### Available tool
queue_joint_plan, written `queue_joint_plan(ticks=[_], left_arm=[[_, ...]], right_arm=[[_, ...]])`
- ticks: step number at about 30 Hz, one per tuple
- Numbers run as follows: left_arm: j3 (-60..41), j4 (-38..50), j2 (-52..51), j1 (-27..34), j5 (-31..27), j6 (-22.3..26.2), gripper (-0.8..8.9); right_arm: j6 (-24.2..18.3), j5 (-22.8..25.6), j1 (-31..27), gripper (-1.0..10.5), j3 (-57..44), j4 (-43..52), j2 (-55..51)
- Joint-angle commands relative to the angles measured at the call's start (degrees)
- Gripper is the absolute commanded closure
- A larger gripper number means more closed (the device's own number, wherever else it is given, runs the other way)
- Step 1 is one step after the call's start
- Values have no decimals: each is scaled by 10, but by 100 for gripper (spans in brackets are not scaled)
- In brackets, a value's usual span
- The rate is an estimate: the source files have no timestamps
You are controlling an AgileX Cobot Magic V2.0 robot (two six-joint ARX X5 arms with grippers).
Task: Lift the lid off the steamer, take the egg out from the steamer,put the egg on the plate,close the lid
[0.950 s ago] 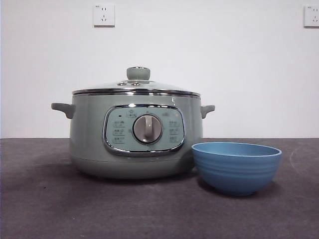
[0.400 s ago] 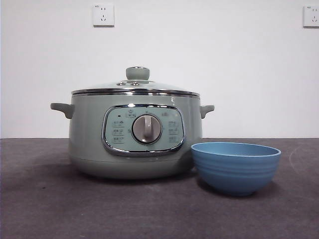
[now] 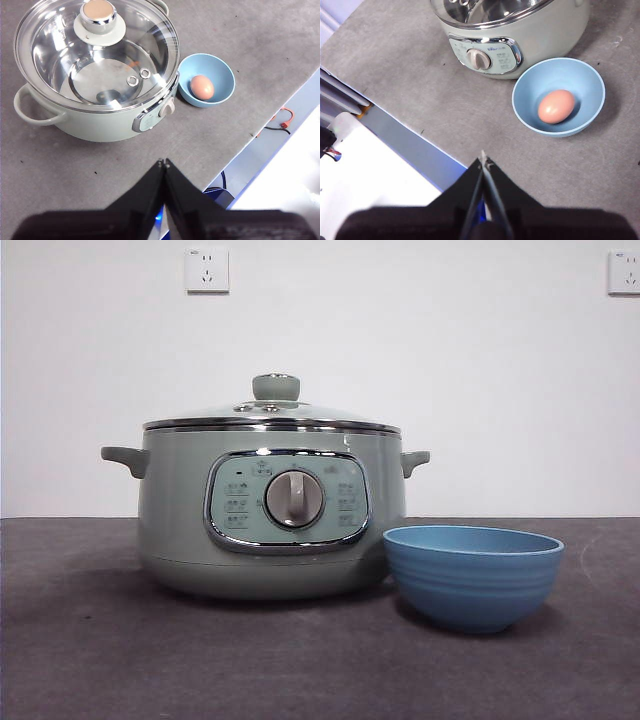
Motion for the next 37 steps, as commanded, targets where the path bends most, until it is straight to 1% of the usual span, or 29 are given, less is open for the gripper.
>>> queue_joint_plan(ticks=[1,6,8,10,12,14,15,18,19,21,23,26,29,31,37], left_arm=[[-2,3,-1,0,0,-2,816],[-2,4,-1,0,0,-2,816],[-2,7,-1,0,-6,15,816],[-3,34,-1,2,-22,36,816],[-3,95,-6,15,-34,71,816],[-12,181,-19,44,-23,115,816],[-22,225,-29,62,-8,127,816],[-78,336,-77,118,55,138,816],[-111,377,-100,139,74,137,816],[-183,447,-147,173,85,137,816],[-264,497,-202,204,77,136,816],[-368,541,-273,239,53,132,816],[-448,549,-332,266,51,121,816],[-498,549,-372,282,36,106,816],[-604,550,-455,311,17,64,816]], right_arm=[[2,1,1,945,-7,2,0],[2,1,1,945,-7,2,0],[2,1,1,945,-7,2,0],[2,1,1,945,-7,2,0],[2,1,1,945,-7,2,0],[2,1,1,945,-7,2,0],[2,1,1,945,-7,2,0],[2,2,1,945,-7,2,0],[2,3,1,945,-7,2,0],[2,3,1,945,-7,2,0],[2,3,1,945,-7,2,0],[2,3,1,945,-7,2,0],[2,3,1,945,-7,2,0],[2,3,1,945,-7,2,0],[2,3,1,945,-7,2,0]])
